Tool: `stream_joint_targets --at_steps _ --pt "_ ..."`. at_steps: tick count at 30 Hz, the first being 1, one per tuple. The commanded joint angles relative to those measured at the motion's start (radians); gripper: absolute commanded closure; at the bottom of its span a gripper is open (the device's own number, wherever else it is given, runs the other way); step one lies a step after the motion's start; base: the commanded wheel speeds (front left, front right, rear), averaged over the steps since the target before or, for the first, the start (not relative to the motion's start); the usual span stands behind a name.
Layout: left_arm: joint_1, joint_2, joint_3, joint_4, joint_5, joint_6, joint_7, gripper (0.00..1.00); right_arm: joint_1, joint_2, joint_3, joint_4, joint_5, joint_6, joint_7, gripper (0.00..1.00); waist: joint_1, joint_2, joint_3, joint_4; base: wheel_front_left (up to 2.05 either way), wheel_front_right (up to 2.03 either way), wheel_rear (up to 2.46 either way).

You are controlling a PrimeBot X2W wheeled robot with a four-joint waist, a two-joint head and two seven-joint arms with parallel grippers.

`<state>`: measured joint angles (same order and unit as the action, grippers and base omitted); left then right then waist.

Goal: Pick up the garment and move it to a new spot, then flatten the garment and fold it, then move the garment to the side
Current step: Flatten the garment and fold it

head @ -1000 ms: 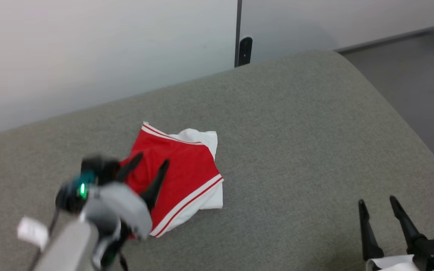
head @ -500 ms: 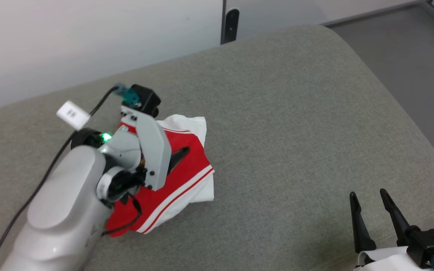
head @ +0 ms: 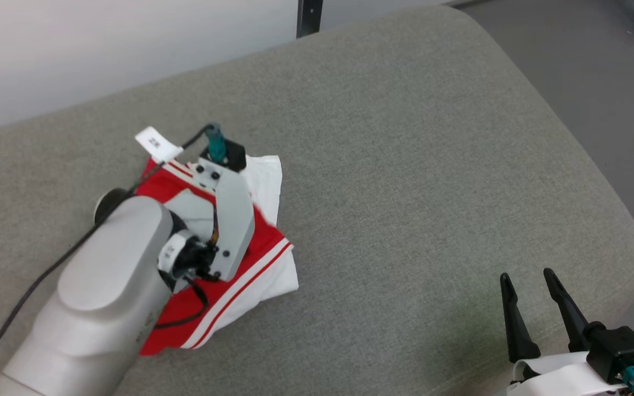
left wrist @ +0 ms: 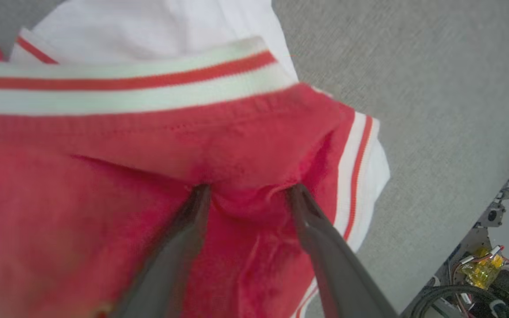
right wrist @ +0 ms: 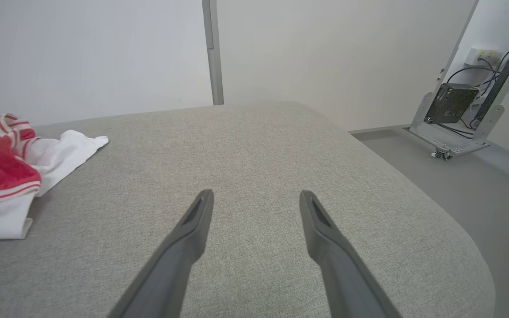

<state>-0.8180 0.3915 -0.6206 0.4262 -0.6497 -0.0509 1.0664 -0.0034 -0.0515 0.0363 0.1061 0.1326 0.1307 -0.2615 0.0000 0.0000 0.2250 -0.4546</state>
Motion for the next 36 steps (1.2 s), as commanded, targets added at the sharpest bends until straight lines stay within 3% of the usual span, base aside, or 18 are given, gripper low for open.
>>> stream_joint_targets --at_steps 1,2,3,6,18,28,36 --pt "-0.003 0.005 -0.012 0.010 0.014 0.003 0.009 0.10 -0.012 0.002 0.002 -0.001 0.007 0.000 -0.006 0.00 0.0000 0.0000 0.012 -0.005 0.00 0.00 0.00" --pt "-0.002 0.005 -0.013 0.022 0.009 0.007 0.018 0.15 -0.014 0.002 0.003 -0.001 0.007 0.000 -0.006 0.00 0.0000 0.0000 0.015 -0.006 0.00 0.00 0.00" --pt "-0.004 0.004 -0.018 0.030 0.011 0.008 0.026 0.40 -0.014 0.002 0.003 -0.001 0.009 0.000 -0.006 0.00 0.0000 0.0000 0.018 -0.006 0.00 0.00 0.00" --pt "-0.014 0.003 -0.029 0.037 0.018 0.001 0.024 1.00 -0.023 0.002 0.004 0.001 0.012 0.000 -0.006 0.00 0.0000 0.0000 0.026 -0.005 0.00 0.00 0.00" --pt "-0.063 0.011 -0.036 0.009 0.001 -0.012 0.071 1.00 -0.019 0.002 -0.013 0.007 -0.008 0.000 -0.006 0.00 0.0000 0.0000 0.009 0.041 0.00 0.00 0.00" --pt "-0.088 0.121 -0.019 -0.118 -0.024 -0.037 0.150 1.00 -0.006 0.002 -0.035 0.011 -0.039 0.000 -0.006 0.00 0.0000 0.0000 -0.017 0.107 0.00 0.00 0.00" --pt "-0.008 0.241 0.017 -0.214 -0.042 -0.004 0.191 1.00 -0.001 0.002 -0.040 0.015 -0.063 0.000 -0.006 0.00 0.0000 0.0000 -0.033 0.145 0.00 0.00 0.00"
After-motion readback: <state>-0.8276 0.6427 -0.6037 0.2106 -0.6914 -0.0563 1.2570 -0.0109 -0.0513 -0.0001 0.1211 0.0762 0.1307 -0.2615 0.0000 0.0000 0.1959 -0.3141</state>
